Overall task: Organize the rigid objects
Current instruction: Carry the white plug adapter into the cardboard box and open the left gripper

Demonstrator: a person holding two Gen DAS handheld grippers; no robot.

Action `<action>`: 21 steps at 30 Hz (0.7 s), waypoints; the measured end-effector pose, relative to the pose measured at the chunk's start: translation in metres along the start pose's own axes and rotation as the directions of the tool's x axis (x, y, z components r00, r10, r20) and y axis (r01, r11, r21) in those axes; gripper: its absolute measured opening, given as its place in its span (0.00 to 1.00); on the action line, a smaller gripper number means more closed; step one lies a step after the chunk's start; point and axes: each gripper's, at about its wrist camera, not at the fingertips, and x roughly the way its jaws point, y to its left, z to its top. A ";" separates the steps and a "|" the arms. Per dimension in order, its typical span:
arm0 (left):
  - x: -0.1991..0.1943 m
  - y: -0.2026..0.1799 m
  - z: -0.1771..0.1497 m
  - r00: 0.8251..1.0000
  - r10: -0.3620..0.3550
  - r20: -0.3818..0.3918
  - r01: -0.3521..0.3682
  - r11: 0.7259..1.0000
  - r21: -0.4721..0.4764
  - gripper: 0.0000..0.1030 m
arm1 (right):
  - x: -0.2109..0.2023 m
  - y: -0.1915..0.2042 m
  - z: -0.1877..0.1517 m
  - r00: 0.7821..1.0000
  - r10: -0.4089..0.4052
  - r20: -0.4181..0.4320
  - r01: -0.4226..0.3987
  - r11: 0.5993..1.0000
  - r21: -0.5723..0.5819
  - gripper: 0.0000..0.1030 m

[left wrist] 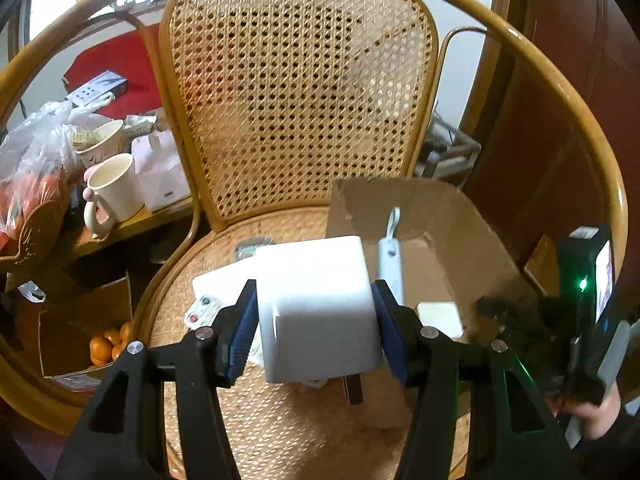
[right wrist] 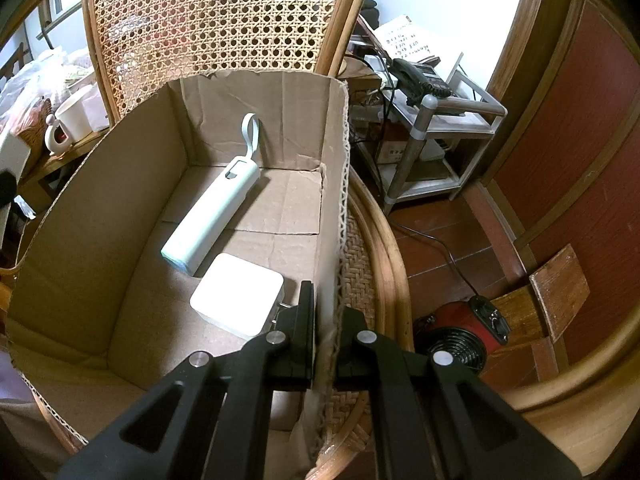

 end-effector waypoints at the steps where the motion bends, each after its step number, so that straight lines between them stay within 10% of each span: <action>1: -0.001 -0.005 0.001 1.000 0.001 0.013 -0.001 1.000 0.005 0.53 | 0.000 0.000 0.000 1.000 0.003 0.001 -0.003 1.000 -0.004 0.07; 21: -0.002 -0.057 -0.011 0.991 -0.136 0.020 0.132 0.983 0.128 0.53 | -0.002 -0.001 -0.001 1.000 0.006 0.003 -0.006 1.000 -0.004 0.07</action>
